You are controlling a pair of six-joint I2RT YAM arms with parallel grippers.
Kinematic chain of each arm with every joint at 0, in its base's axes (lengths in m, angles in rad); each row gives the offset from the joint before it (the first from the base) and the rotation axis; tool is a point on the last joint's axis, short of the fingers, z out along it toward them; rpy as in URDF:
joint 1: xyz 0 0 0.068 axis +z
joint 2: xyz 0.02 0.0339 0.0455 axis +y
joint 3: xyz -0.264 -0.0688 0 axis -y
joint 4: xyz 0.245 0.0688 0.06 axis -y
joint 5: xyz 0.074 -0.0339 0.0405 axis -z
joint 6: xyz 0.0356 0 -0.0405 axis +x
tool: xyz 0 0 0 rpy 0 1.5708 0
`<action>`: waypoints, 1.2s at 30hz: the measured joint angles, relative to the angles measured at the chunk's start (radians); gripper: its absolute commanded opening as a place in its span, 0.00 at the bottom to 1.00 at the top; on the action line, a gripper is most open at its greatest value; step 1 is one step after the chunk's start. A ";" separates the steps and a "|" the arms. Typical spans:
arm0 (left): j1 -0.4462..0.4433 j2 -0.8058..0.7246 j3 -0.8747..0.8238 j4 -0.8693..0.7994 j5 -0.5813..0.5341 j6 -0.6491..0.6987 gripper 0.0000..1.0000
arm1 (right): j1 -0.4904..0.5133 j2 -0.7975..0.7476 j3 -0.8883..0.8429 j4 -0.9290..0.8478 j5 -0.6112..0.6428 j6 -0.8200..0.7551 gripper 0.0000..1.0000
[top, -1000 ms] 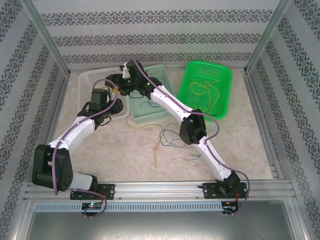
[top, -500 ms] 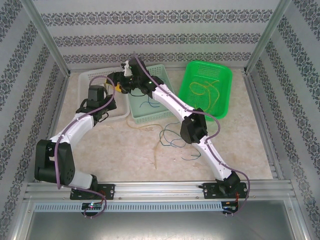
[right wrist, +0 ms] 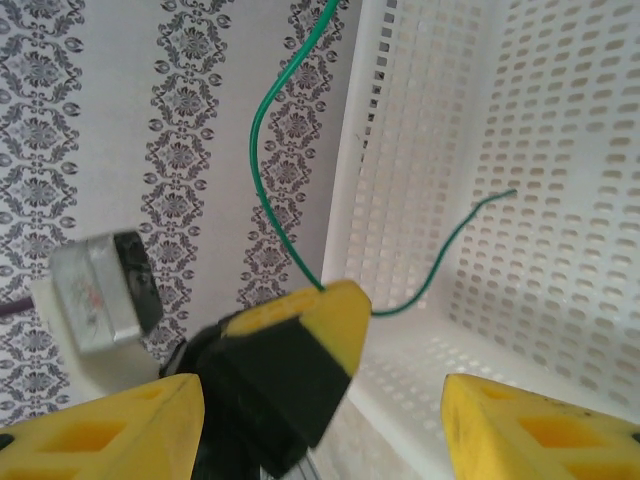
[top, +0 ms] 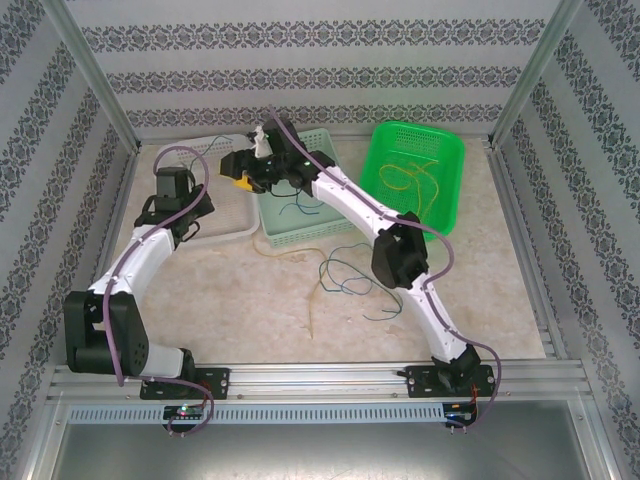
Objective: Untangle the cables
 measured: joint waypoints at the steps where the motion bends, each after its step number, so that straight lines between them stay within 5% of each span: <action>1: 0.000 0.000 0.007 -0.014 0.000 0.000 0.00 | -0.006 -0.035 -0.038 -0.001 0.004 -0.013 0.65; 16: 0.019 0.121 0.124 -0.177 -0.004 0.009 0.02 | -0.163 -0.480 -0.589 0.053 0.058 -0.126 0.66; 27: 0.019 0.234 0.190 -0.208 0.014 -0.021 0.36 | -0.235 -0.773 -0.945 -0.007 0.174 -0.237 0.67; 36: 0.019 0.246 0.211 -0.226 0.008 -0.039 0.83 | -0.279 -0.996 -1.276 -0.122 0.337 -0.314 0.67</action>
